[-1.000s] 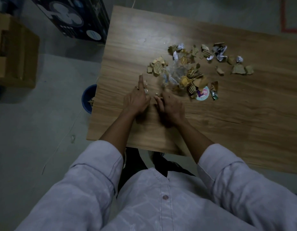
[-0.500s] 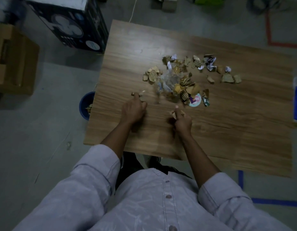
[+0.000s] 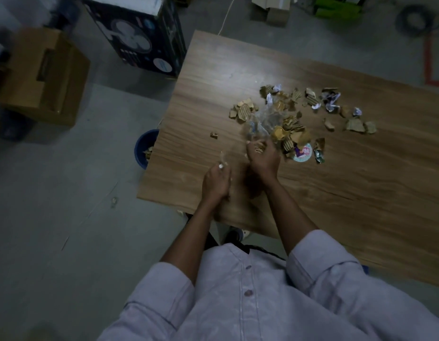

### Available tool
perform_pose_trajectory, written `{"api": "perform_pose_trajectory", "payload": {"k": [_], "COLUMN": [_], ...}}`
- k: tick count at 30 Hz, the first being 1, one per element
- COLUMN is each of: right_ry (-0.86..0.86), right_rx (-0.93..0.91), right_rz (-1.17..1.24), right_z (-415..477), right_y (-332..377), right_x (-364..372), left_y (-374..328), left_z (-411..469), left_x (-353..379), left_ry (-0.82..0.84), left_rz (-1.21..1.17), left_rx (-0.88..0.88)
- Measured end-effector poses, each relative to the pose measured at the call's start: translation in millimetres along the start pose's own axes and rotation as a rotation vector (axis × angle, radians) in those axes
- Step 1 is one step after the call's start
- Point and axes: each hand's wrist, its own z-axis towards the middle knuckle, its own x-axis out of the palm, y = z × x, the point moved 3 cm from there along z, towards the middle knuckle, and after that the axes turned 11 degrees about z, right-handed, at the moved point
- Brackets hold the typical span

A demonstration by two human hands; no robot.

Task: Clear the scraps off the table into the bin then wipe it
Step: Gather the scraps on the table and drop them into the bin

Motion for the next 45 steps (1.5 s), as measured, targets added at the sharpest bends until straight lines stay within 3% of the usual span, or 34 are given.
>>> {"api": "perform_pose_trajectory", "payload": {"k": [5, 9, 13, 20, 27, 31, 34, 37, 39, 42, 45], "right_ry": [-0.172, -0.009, 0.162, 0.228, 0.195, 0.021, 0.044, 0.112, 0.113, 0.078, 0.071], "right_rx": [-0.019, -0.105, -0.159, -0.125, -0.053, 0.198, 0.417, 0.491, 0.468, 0.29, 0.021], "right_rz": [-0.083, -0.285, -0.54, -0.698, -0.558, -0.022, 0.421, 0.852, 1.022, 1.002, 0.787], "right_z": [-7, -28, -37, -33, -23, -18, -17, -19, -21, -27, -38], "right_y": [-25, -46, -53, -54, -57, -60, -56, -34, -12, 23, 47], "right_x": [-33, -32, -17, -10, -22, -37, -41, -34, -28, -22, -23], "left_y": [15, -4, -27, -44, -42, -42, -42, -58, -72, -91, -109], "left_z": [13, 25, 46, 86, 96, 94, 81, 43, 15, -12, -20], "left_x": [-28, -36, -48, -51, -30, -30, -29, -21, -12, -9, -12], "left_ry": [0.068, 0.033, -0.122, -0.124, -0.061, -0.026, 0.089, 0.314, 0.422, 0.42, 0.246], "left_rz": [0.318, 0.555, 0.657, 0.874, 1.154, 1.233, 1.0, 0.269, -0.047, -0.241, -0.363], "left_rx": [0.088, 0.209, 0.265, 0.308, 0.578, 0.537, 0.452, 0.204, 0.06, 0.026, -0.032]}}
